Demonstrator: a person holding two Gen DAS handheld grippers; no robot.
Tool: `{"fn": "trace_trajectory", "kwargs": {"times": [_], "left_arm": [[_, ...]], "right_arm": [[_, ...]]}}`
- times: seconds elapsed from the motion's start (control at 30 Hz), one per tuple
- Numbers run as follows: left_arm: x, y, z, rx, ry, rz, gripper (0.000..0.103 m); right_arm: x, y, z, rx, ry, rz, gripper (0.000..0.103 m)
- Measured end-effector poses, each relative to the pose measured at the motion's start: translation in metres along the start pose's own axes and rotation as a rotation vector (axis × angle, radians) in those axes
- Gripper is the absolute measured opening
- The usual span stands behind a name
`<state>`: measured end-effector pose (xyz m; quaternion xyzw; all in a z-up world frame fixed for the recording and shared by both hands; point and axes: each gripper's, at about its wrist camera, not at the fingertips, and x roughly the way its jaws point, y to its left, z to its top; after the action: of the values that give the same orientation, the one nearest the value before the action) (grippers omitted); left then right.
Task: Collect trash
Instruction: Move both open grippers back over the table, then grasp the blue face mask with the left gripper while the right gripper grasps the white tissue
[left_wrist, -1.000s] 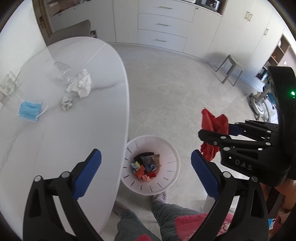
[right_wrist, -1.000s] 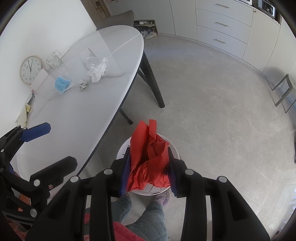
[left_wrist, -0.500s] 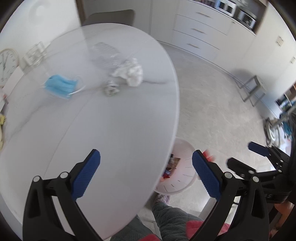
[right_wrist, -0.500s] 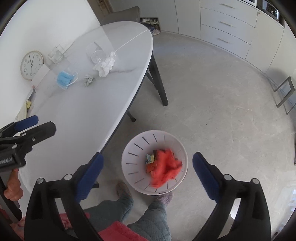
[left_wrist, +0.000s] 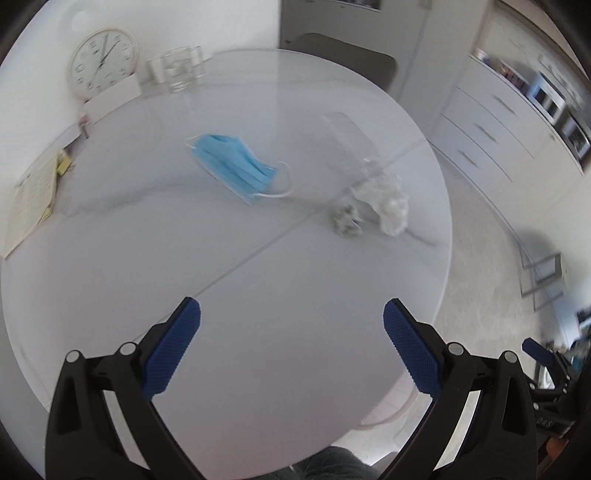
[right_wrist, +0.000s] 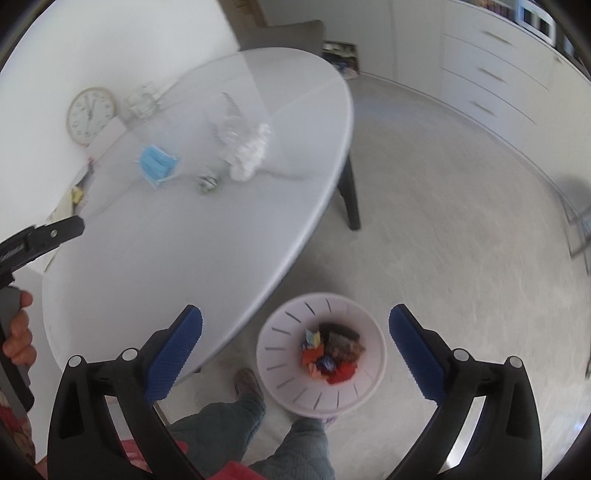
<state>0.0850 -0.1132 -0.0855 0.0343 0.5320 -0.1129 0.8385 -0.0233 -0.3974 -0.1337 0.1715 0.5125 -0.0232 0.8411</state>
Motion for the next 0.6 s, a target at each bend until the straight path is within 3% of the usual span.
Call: {"fn": "trace_trajectory", "kwargs": {"times": [0.27, 0.4, 0.6], "left_arm": [[0.036, 0.044, 0.064, -0.211, 0.032, -0.001, 0.095], [0.069, 0.053, 0.097, -0.244, 0.049, 0.009, 0.095], [0.14, 0.074, 0.143, -0.284, 0.13, 0.013, 0.095]], "right_arm": [[0.032, 0.033, 0.065, -0.065, -0.018, 0.044, 0.1], [0.063, 0.044, 0.098, -0.03, -0.013, 0.044, 0.1], [0.114, 0.054, 0.141, 0.054, 0.016, -0.022, 0.101]]}}
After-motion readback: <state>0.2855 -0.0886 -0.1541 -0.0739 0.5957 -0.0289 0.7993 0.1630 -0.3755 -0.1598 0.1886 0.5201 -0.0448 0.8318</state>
